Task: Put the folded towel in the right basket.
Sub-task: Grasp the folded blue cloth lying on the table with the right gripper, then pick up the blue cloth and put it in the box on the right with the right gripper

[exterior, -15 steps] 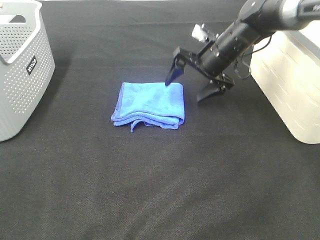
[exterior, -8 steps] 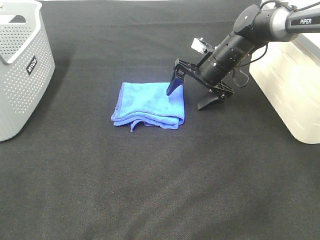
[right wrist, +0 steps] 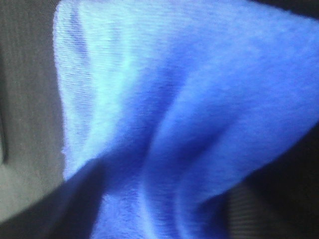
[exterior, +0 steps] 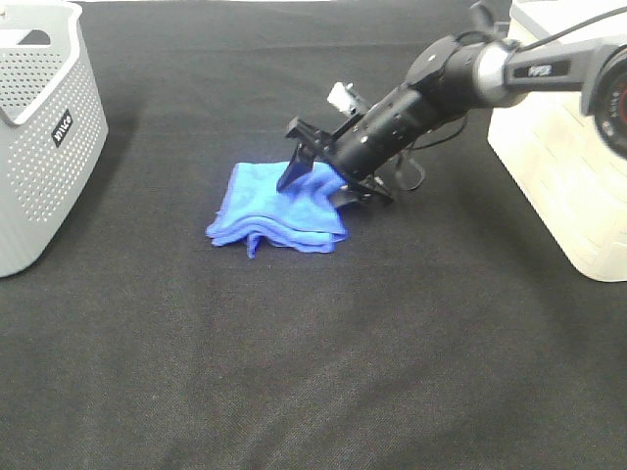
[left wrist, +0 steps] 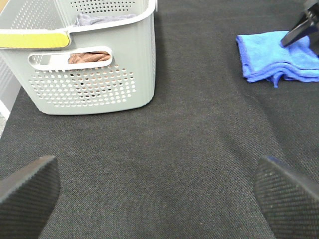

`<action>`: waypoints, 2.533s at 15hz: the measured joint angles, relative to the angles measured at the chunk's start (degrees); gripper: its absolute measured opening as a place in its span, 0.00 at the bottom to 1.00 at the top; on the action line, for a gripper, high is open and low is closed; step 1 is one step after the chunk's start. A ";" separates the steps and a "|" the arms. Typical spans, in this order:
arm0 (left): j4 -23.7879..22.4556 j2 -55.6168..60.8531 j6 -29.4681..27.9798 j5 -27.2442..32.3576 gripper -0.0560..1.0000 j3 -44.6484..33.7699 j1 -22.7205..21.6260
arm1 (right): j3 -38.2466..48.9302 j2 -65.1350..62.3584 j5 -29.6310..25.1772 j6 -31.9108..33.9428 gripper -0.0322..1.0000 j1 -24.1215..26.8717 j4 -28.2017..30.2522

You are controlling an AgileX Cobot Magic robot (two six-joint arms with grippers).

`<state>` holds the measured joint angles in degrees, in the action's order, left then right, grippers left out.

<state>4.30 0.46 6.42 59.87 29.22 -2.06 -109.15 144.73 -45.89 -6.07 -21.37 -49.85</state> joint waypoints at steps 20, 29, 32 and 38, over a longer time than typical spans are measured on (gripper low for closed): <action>0.00 0.00 0.00 0.00 0.99 0.00 0.00 | -32.95 -9.91 -23.66 3.27 0.19 8.25 15.13; 0.00 0.00 0.00 0.00 0.99 0.00 0.00 | -30.71 -25.78 -23.72 3.09 0.19 34.26 24.81; 0.00 0.00 0.00 0.00 0.99 0.00 0.00 | -26.07 -20.80 -23.89 3.67 0.19 36.61 31.68; 0.00 0.00 0.00 0.00 0.99 0.00 0.00 | -25.50 -17.30 -24.24 6.42 0.90 36.44 32.37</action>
<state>4.30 0.46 6.42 59.87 29.22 -2.06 -134.65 127.43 -70.13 0.34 15.07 -17.48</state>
